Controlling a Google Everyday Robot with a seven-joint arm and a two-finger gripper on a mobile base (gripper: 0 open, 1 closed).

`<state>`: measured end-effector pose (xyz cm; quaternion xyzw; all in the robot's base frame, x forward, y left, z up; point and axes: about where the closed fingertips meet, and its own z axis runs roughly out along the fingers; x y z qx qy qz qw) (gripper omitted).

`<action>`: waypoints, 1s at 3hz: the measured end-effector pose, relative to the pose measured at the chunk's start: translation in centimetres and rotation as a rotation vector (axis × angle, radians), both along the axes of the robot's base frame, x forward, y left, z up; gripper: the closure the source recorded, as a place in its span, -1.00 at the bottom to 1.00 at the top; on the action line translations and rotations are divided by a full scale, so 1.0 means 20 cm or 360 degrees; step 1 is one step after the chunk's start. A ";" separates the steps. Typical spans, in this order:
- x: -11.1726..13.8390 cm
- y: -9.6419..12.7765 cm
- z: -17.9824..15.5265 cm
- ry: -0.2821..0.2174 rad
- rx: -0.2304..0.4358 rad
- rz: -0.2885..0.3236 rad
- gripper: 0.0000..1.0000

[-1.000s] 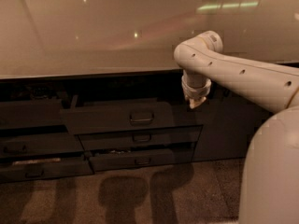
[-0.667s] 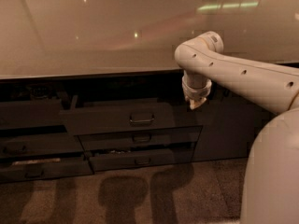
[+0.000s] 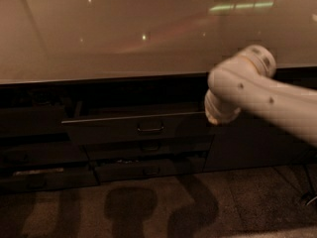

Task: Open top drawer

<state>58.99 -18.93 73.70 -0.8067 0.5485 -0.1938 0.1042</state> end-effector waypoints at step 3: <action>-0.11 0.04 -0.11 -0.0017 0.0046 0.0056 0.61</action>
Offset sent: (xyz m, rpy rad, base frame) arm -0.0223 0.0087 -0.0191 0.0282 -0.0125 0.0344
